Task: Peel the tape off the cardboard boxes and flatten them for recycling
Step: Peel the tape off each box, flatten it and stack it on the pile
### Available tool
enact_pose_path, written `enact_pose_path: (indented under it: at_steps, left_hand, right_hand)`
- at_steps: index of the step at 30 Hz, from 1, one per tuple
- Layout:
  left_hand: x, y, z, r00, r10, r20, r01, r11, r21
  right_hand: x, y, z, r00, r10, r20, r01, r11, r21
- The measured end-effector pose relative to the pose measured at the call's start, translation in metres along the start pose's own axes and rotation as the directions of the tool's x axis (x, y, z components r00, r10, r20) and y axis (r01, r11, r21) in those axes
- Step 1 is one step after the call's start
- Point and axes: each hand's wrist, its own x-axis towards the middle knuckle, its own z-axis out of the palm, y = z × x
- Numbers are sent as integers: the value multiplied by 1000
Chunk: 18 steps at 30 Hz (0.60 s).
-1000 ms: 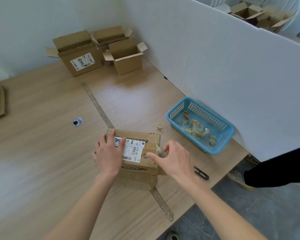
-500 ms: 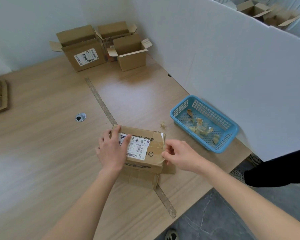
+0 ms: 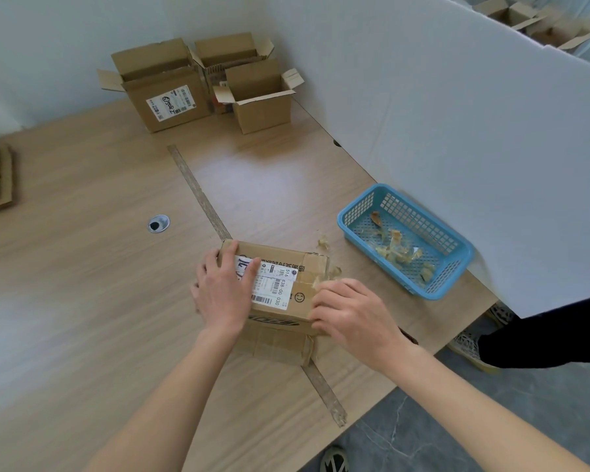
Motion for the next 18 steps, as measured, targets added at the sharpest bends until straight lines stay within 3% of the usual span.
enact_pose_path:
  at_steps: [6, 8, 10, 11, 15, 16, 18]
  left_hand:
    - [3, -4, 0, 1000, 8, 10, -7, 1000, -14]
    - [6, -6, -1, 1000, 6, 14, -5, 1000, -23]
    - [4, -9, 0, 999, 43, 4, -43, 998, -40]
    - [3, -10, 1, 997, 74, -5, -74, 996, -56]
    - [3, -13, 2, 993, 115, -5, -115, 988, -98]
    - [4, -14, 2, 993, 115, 2, -114, 988, -99]
    - [5, -15, 1, 993, 120, 14, -118, 987, -107]
  right_hand:
    - [-1, 12, -6, 990, 30, 134, -70, 949, 308]
    - [-9, 28, -13, 971, 157, 181, -231, 821, 523]
    - [-18, 42, -19, 924, 338, 180, -363, 625, 691]
    - [-19, 46, -19, 891, 418, 175, -406, 565, 718]
    - [-3, 42, -4, 739, 667, 90, -538, 504, 675]
    - [2, 38, -1, 724, 687, 63, -537, 504, 676]
    - [6, 29, 4, 763, 645, 35, -511, 569, 645]
